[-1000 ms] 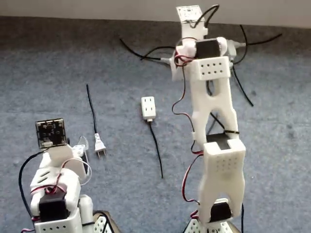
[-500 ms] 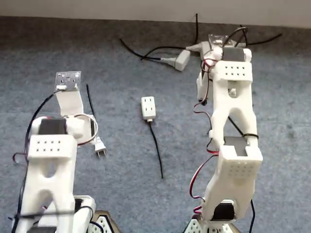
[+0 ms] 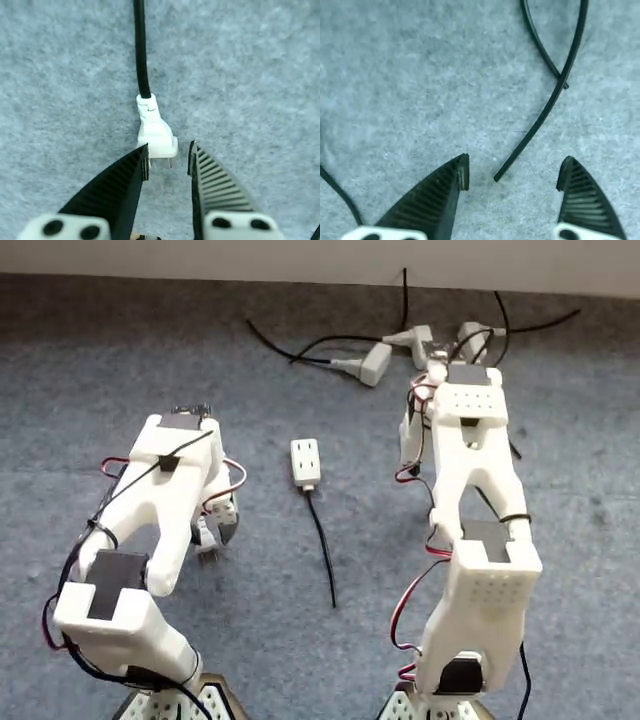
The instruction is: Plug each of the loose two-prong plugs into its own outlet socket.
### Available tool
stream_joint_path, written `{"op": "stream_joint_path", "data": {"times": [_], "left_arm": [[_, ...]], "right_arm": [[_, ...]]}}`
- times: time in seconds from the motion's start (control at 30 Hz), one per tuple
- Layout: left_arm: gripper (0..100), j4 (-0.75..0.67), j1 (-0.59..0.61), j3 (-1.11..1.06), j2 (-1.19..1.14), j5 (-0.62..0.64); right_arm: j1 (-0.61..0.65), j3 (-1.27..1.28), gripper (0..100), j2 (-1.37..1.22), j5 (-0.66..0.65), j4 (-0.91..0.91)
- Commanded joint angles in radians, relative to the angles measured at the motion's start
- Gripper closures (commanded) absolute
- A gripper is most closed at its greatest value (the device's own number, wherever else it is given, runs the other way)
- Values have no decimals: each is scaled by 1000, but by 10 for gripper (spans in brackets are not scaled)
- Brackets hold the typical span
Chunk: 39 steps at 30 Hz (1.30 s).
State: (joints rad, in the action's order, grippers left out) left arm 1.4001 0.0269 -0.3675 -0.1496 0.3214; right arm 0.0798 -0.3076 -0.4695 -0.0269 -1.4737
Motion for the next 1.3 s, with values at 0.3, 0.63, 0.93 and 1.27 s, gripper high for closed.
{"op": "stream_joint_path", "data": {"times": [0.3,0.63,0.93,1.27], "left_arm": [[857,-74,62,-67,-4,63],[857,-94,99,-91,-5,61],[860,-87,105,-93,-7,61],[981,-87,104,-116,-7,63]], "right_arm": [[-2,1,717,64,-2,35],[-2,1,717,64,-2,35],[-2,1,717,64,0,35],[-2,1,717,62,0,36]]}}
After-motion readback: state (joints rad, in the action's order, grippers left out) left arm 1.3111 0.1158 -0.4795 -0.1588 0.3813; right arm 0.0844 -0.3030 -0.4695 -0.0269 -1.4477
